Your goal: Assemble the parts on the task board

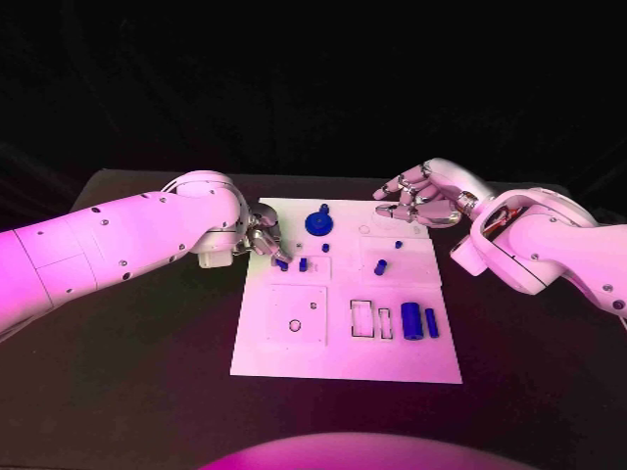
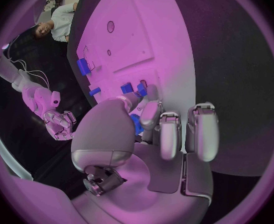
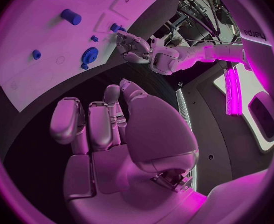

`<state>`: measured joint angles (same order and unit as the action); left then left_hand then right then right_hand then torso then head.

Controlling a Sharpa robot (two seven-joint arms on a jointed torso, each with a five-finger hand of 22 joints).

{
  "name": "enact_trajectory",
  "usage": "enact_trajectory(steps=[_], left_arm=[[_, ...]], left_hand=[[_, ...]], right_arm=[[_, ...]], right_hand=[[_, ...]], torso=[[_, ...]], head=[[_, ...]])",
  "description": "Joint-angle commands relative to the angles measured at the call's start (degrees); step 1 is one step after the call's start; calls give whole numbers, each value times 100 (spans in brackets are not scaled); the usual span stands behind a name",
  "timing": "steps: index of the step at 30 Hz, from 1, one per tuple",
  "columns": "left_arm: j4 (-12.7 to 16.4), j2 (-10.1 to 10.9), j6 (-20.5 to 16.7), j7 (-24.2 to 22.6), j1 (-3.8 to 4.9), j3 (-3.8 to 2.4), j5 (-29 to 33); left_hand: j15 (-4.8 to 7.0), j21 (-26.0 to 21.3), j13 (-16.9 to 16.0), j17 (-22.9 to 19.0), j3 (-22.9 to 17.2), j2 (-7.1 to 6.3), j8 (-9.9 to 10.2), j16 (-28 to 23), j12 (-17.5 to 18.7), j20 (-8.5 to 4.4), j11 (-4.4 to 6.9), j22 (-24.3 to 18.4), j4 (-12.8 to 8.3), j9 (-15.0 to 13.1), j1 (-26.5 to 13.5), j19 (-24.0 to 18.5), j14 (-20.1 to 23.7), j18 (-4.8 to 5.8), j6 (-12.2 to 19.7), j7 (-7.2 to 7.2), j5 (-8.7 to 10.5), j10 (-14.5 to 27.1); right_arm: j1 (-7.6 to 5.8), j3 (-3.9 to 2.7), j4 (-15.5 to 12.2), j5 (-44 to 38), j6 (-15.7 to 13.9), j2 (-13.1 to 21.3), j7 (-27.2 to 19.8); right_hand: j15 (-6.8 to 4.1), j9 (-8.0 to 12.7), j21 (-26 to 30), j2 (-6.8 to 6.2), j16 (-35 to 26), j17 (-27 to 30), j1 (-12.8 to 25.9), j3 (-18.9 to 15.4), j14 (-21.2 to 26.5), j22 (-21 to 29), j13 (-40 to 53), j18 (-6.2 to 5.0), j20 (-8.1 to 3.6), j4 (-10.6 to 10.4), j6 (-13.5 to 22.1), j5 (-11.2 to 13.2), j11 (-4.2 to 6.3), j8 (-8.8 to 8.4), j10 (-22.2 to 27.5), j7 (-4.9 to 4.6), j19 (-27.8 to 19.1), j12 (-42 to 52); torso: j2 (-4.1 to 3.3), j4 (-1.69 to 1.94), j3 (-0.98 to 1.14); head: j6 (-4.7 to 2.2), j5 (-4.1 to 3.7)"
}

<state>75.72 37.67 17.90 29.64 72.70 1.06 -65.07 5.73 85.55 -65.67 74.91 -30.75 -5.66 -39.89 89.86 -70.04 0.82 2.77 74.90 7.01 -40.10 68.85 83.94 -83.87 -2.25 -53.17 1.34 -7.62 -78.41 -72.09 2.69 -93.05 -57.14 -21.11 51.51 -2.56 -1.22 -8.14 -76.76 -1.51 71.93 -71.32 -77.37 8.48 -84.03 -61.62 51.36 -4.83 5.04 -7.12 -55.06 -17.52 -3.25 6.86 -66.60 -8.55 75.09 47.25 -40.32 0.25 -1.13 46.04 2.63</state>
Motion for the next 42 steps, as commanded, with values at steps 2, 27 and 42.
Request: enact_trajectory(steps=[2, 27, 42], left_arm=[[74, 19, -261, -130, -2, 0, -58], [665, 342, -322, -560, -4, -11, -799], [585, 213, -353, -487, -8, 37, -1345]], left_hand=[[-7, -34, 6, 1509, -353, 16, 32, 14, 34, -22, -9, 1087, -398, -5, 122, 358, -613, 87, 59, -10, -12, 29], [-48, -69, 108, 1509, -408, -192, 111, 14, 137, 14, -43, 1067, -534, 39, 301, 342, -613, 80, 40, 26, 11, 63], [-53, -58, 73, 1509, -406, -202, 116, 14, 108, 18, -45, 1078, -532, 46, 313, 348, -613, 83, 21, 26, 13, 40]], right_arm=[[3, -1, -4, -9, 8, -6, -56], [3, -1, -16, 5, 3, 15, -64], [3, -2, -21, 4, -6, 16, -70]], right_hand=[[2, -7, 21, 10, -18, 8, 4, -1, -198, 6, -8, -95, -10, -31, 28, -41, 5, 20, 25, 10, -31, -34], [3, -6, 22, 12, -16, 5, 20, -4, -199, 5, -8, -94, -10, -48, 29, -54, 3, 22, 23, 8, -29, -32], [3, -6, 23, 2, -15, 3, 8, -2, -201, 5, -2, -94, -10, -41, 31, -61, 6, 23, 18, 12, -28, -23]], torso=[[1, -1, 2], [0, 3, 6], [0, -2, 2]], head=[[0, 6], [14, 43], [21, 51]])
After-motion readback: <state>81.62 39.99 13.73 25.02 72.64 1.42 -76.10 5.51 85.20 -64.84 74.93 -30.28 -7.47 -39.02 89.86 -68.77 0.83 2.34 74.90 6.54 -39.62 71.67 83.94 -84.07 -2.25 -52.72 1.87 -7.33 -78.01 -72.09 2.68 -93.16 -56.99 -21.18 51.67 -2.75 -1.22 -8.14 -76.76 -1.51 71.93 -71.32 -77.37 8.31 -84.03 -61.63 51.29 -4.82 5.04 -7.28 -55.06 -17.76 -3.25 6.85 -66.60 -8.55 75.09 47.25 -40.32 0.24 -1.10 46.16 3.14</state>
